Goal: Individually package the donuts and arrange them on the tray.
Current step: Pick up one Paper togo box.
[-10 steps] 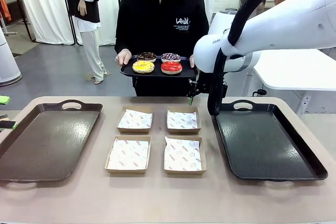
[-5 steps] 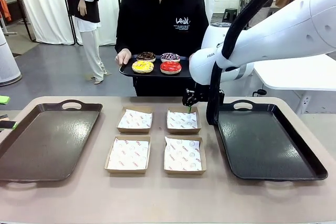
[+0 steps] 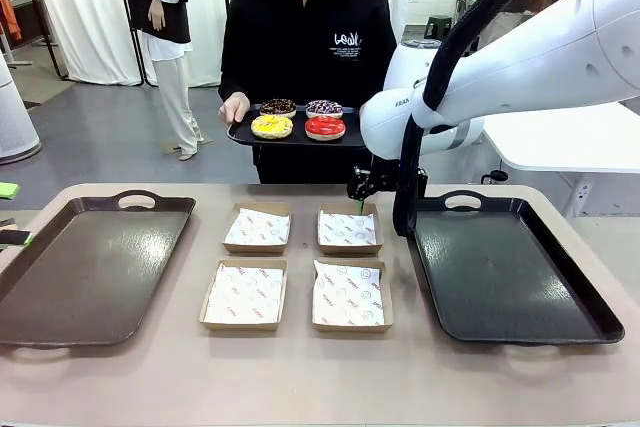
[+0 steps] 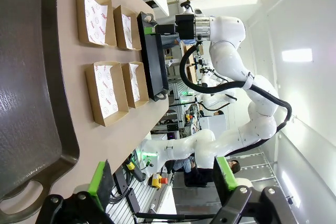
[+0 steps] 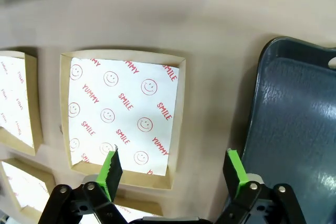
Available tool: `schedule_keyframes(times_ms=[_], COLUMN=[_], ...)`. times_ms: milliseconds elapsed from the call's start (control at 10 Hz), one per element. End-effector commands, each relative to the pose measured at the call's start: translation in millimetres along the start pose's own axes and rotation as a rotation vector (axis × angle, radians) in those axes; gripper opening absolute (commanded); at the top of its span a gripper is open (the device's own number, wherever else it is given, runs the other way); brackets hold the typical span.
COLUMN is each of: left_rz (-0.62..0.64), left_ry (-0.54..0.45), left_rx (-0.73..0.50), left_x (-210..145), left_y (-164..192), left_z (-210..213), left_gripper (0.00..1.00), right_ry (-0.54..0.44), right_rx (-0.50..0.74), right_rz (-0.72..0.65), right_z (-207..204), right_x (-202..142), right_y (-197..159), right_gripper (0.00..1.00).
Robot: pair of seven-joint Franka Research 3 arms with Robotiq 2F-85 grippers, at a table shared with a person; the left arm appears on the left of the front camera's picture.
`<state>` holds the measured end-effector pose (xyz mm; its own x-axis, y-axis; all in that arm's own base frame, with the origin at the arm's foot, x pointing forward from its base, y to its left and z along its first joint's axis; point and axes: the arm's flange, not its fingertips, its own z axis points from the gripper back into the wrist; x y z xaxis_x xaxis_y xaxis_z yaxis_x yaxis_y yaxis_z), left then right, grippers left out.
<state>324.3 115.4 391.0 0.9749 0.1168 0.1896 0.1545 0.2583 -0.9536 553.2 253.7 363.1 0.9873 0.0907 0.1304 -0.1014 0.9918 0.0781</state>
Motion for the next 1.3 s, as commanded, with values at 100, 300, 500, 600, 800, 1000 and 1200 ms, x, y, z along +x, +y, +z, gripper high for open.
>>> schedule_keyframes(times_ms=[100,300,500,600,800,1000,1200], left_rz=[-0.006,-0.006,-0.006,-0.006,-0.006,-0.006,-0.006], left_ry=[-0.008,-0.008,-0.008,-0.008,-0.008,-0.008,-0.008], left_rx=[-0.015,-0.015,-0.015,-0.015,-0.015,-0.015,-0.015], left_x=[0,0,0,0,0,0,0], left_y=[-1,-1,-1,-1,-1,-1,-1], left_z=[1,1,1,1,1,1,1], left_gripper=[1.0,1.0,1.0,1.0,1.0,1.0,1.0], right_ry=[0.023,0.035,0.029,0.033,0.039,0.024,0.031], right_rx=[-0.06,-0.085,-0.092,-0.087,-0.07,-0.048,-0.045], right_rz=[-0.061,-0.071,-0.077,-0.08,-0.058,-0.044,-0.052], right_z=[-12,-26,-36,-39,-44,-46,-47], right_x=[10,16,21,22,23,24,24], right_y=[18,24,21,18,15,14,13], right_gripper=[1.0,1.0,1.0,1.0,1.0,0.41,0.0])
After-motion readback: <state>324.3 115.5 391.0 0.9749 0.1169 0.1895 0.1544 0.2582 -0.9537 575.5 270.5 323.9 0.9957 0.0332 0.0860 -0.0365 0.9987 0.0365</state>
